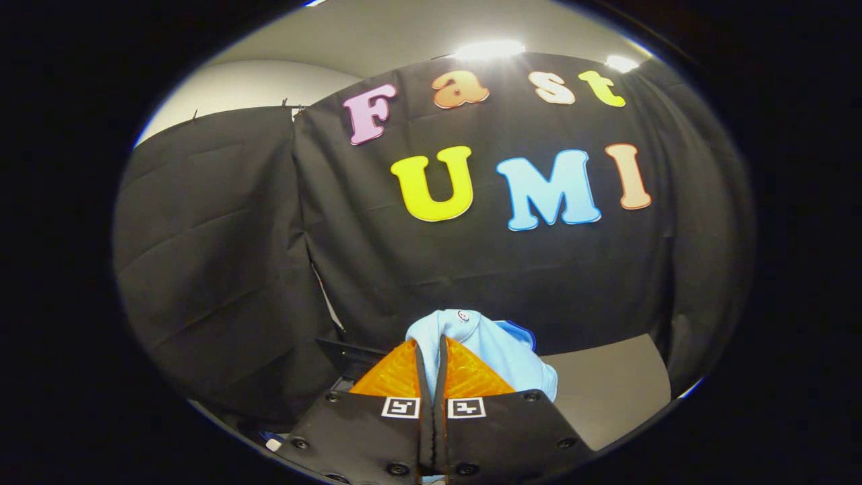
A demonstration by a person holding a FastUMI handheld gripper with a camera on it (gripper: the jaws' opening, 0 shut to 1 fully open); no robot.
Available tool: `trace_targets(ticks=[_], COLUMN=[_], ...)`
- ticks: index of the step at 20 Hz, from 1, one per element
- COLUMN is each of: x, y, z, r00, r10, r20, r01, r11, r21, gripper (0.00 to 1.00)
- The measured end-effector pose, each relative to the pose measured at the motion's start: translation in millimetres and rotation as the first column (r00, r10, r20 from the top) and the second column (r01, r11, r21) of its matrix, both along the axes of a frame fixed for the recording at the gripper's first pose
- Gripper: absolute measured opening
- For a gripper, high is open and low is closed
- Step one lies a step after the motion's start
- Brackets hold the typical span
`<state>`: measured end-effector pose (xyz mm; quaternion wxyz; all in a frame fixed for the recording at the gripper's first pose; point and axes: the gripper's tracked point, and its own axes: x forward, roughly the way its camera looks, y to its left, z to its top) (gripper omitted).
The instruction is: Put the clothes into the washing machine and then close the washing machine lid.
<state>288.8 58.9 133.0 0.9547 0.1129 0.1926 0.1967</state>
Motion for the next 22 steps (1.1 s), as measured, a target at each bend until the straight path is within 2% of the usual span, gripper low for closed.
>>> trace_targets(ticks=[12,18,22], x=[-9,-14,-15], y=[168,233,266], z=[15,6,-18], r00=[0.976,0.955,0.945], r10=[0.219,0.295,0.323], r20=[0.004,-0.016,-0.049], r01=[-0.219,-0.294,-0.323], r11=[0.975,0.955,0.946], r21=[0.035,0.038,0.02], gripper=[0.01,0.01,0.01])
